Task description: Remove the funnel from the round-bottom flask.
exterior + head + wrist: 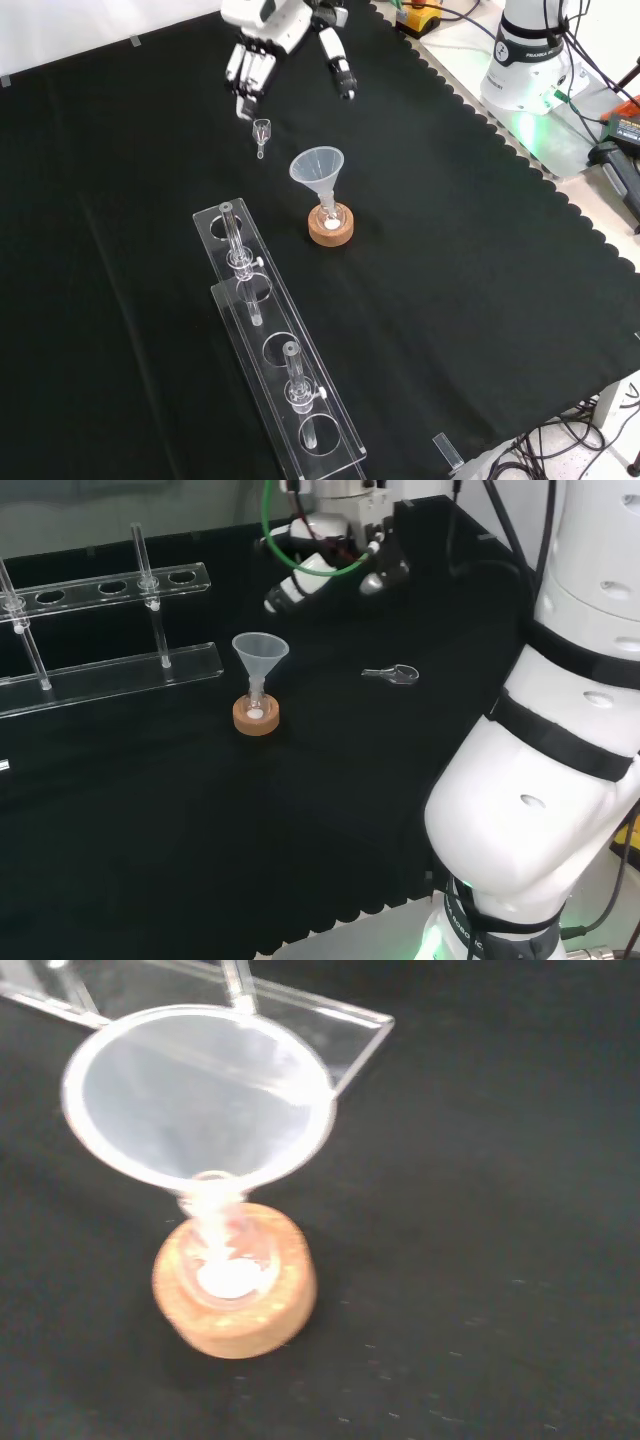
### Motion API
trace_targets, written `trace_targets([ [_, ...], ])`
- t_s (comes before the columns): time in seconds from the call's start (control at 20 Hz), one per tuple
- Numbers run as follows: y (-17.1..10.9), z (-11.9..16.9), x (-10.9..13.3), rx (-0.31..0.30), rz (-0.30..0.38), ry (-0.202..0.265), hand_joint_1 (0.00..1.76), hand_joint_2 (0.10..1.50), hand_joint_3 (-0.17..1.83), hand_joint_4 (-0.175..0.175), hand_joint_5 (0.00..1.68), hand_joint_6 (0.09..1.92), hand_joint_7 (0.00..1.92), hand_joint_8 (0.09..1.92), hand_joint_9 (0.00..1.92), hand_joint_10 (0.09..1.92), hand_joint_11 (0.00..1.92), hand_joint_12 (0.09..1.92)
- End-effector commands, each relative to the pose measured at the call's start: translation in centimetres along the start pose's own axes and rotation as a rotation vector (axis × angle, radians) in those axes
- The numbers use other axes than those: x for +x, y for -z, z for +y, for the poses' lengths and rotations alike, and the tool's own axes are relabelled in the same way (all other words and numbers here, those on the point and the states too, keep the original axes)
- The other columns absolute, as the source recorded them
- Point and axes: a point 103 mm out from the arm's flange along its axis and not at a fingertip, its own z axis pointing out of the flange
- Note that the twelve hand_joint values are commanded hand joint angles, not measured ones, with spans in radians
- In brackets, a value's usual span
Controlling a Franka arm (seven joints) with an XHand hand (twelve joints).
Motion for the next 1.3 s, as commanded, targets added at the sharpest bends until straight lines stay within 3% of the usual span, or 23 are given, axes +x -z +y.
trace_targets([
  [0.05, -4.7, -0.5, -7.5, 0.131, 0.095, -0.188, 0.34, 0.61, 0.01, -0.148, 0.03, 0.09, 0.00, 0.21, 0.40, 0.09, 0.19, 1.53],
  [0.55, -8.8, -1.3, -9.4, 0.198, 0.150, -0.217, 0.33, 0.61, 0.00, -0.149, 0.03, 0.09, 0.00, 0.12, 0.35, 0.09, 0.13, 1.56],
  [0.85, -8.6, -0.9, -7.0, 0.218, 0.077, -0.200, 0.32, 0.61, 0.00, -0.150, 0.04, 0.09, 0.00, 0.09, 0.34, 0.09, 0.10, 1.57],
  [1.3, -8.9, 0.5, -4.1, 0.227, 0.058, -0.162, 0.32, 0.61, 0.00, -0.150, 0.04, 0.09, 0.00, 0.09, 0.33, 0.09, 0.09, 1.57],
])
